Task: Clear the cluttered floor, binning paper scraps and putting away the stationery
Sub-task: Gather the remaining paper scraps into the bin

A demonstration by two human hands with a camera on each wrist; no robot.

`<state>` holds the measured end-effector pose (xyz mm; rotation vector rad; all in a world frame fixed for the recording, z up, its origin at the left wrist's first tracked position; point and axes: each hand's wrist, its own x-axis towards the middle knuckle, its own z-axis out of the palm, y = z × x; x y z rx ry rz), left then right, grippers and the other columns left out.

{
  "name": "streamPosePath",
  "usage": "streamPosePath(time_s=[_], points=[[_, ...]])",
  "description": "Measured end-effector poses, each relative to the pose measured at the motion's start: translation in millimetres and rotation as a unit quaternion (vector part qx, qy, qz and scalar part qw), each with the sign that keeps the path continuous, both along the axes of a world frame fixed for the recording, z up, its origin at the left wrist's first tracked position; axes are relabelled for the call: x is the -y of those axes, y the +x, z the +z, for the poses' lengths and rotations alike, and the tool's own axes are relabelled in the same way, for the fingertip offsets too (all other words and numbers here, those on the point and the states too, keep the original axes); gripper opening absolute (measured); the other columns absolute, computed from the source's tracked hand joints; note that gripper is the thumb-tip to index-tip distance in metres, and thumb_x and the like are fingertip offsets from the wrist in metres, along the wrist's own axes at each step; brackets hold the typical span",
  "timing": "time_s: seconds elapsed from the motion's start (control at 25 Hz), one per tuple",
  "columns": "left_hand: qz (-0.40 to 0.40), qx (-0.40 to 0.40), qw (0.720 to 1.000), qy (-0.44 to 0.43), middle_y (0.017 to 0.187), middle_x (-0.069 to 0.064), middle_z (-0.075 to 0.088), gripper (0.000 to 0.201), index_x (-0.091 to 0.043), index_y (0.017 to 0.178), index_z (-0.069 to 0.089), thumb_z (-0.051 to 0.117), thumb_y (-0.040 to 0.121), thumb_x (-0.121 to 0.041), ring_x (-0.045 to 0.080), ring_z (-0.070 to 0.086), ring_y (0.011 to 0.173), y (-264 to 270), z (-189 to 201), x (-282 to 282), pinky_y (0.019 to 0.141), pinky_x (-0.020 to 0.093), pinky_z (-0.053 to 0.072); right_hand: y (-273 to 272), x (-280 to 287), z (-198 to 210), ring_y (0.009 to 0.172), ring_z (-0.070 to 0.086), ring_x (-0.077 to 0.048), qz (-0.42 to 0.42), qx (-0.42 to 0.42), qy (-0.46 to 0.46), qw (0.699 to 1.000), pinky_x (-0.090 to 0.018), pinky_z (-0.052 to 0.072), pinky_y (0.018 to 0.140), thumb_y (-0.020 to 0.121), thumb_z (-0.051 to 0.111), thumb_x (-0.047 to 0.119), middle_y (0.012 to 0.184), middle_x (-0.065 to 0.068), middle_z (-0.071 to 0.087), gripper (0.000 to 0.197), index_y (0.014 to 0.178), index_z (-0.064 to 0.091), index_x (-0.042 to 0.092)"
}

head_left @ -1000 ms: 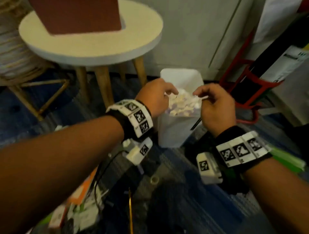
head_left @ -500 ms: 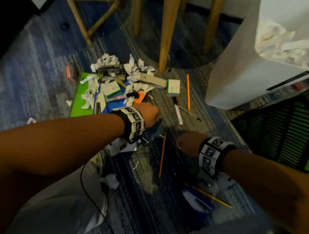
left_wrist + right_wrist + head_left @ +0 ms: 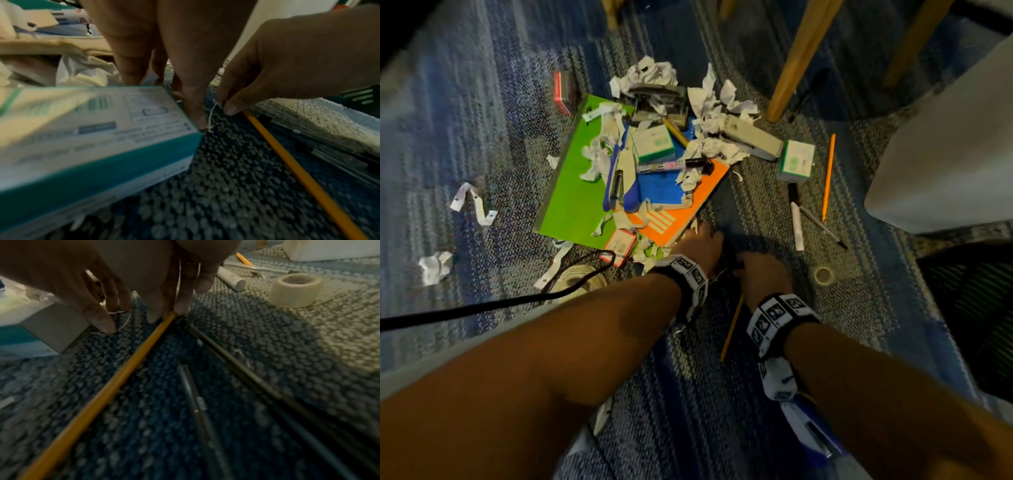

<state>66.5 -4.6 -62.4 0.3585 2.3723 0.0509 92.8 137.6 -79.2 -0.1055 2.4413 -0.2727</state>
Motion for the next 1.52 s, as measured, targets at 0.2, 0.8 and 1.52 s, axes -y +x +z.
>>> streamPosePath(time_s=[0.2, 0.8, 1.52], points=[[-0.051, 0.056, 0.997, 0.035, 0.114, 0.022, 0.059, 0.02, 0.001, 0.112, 0.056, 0.047, 0.096, -0.007, 0.038, 0.059, 0.101, -6, -2, 2, 0.086, 0.045, 0.049, -4, -9, 10, 0.101, 0.057, -0.031, 0.051, 0.017, 0.023, 0.998, -0.044, 0.045, 0.091, 0.097, 0.045, 0.008, 0.111, -0.01, 0.062, 0.024, 0.113, 0.061, 0.015], [-0.068, -0.126, 0.99, -0.007, 0.108, 0.022, 0.055, 0.029, -0.004, 0.112, 0.059, 0.062, 0.086, -0.015, 0.037, 0.059, 0.088, 8, -4, 30, 0.06, 0.037, 0.048, 10, 24, 6, 0.125, 0.037, -0.033, 0.127, 0.033, -0.051, 0.99, -0.041, 0.036, 0.105, 0.097, 0.054, 0.021, 0.135, -0.01, 0.041, 0.045, 0.14, 0.043, 0.017], [0.136, -0.274, 0.952, -0.006, 0.083, 0.014, 0.058, 0.036, -0.013, 0.085, 0.062, 0.072, 0.07, -0.045, 0.03, 0.055, 0.072, 29, -7, 89, 0.053, 0.031, 0.039, -6, 80, -6, 0.123, 0.04, -0.035, 0.085, -0.094, -0.175, 0.976, -0.048, 0.045, 0.096, 0.083, 0.064, 0.005, 0.138, -0.01, 0.041, 0.054, 0.134, 0.047, 0.018]])
